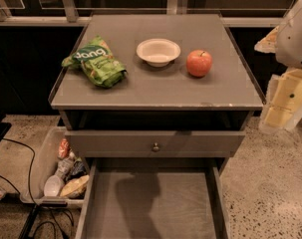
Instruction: Place apple into middle drawer
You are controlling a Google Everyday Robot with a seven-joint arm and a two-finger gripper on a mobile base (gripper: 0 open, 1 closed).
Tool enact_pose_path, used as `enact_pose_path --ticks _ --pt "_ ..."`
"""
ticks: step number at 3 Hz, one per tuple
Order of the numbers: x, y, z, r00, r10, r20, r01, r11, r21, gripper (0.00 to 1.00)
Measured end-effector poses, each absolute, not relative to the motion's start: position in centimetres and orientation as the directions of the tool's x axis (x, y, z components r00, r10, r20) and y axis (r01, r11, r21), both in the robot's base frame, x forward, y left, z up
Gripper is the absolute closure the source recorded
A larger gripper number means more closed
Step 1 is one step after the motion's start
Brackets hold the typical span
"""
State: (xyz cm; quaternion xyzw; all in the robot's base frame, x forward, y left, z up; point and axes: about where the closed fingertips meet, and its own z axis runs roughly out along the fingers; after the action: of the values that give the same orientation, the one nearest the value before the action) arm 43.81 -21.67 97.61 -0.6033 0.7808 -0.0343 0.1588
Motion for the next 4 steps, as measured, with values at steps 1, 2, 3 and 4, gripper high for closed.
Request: enact_pose_path --ticks 1,2,3,4 --pt "44.0 -21.6 97.7 -0.222 -0.953 -0.208 -0.929 0.271 -0.251 0.0" --pt "46.3 -20.9 98.2 -0.213 -0.952 -0.221 -0.921 0.271 -0.279 0.0" --pt "49.6 -20.8 98.5 -0.177 -0.935 -0.306 -0.915 0.271 -0.299 0.0" --pt "53.5 -20.3 98.8 -0.111 -0.888 -0.446 -0.907 0.274 -0.319 0.0"
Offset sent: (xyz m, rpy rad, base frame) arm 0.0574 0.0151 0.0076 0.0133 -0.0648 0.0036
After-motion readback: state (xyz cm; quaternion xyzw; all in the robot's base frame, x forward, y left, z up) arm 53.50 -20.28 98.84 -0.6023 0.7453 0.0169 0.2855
